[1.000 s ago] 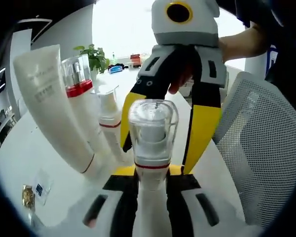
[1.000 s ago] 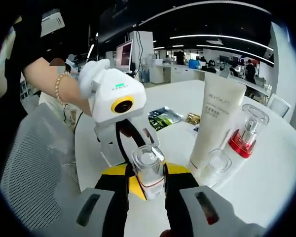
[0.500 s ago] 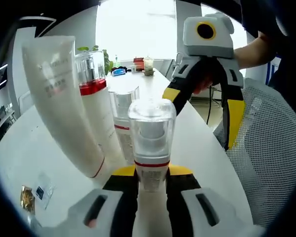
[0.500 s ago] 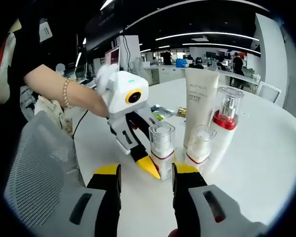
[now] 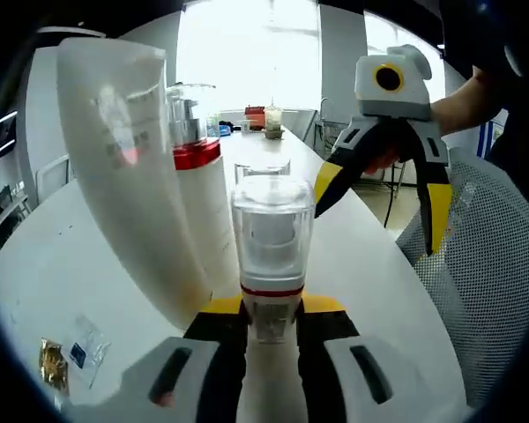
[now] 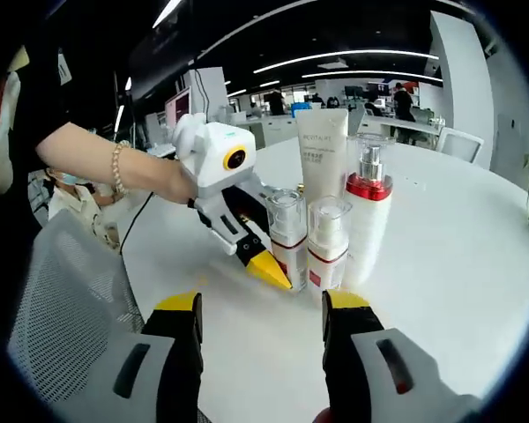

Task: Arrange the skincare products in the storage area until every visible bottle or jar stands upright without overlapping.

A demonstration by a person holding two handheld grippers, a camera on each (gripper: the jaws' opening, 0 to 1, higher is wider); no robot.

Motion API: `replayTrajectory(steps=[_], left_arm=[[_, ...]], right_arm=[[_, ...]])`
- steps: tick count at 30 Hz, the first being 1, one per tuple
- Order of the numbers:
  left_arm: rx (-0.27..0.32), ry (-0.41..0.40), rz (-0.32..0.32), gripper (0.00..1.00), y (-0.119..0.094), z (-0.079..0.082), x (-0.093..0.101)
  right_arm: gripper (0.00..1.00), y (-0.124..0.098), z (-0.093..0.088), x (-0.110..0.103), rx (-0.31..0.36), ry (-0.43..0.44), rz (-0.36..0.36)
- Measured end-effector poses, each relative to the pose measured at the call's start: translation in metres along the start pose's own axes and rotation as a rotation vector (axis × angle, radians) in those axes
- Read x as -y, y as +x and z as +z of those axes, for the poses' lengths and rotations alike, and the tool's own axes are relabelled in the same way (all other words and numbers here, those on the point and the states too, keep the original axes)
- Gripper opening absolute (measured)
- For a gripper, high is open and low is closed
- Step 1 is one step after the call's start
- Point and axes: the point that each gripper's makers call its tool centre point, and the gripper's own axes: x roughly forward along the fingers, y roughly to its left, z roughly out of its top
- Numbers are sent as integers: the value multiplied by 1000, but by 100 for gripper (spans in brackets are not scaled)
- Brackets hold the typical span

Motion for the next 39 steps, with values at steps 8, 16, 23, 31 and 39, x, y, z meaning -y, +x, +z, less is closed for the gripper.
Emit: replayTrajectory(steps=[8, 16, 23, 31, 39], left_arm=[[0, 7, -11, 19, 3, 2, -4], [-1, -7, -19, 18, 3, 2, -2], [-12, -16, -15, 17, 1, 1, -1], [-32, -20, 4, 18, -8, 0, 3], [-47, -42, 33, 28, -18, 0, 5]], right_arm=[[57, -8, -5, 11, -3, 26, -41], [59, -11, -7, 18, -3, 34, -58], [61, -10, -6, 16, -8, 31, -56], [63, -12, -2, 14, -5, 29, -67], [64, -13, 5, 8, 1, 17, -66]])
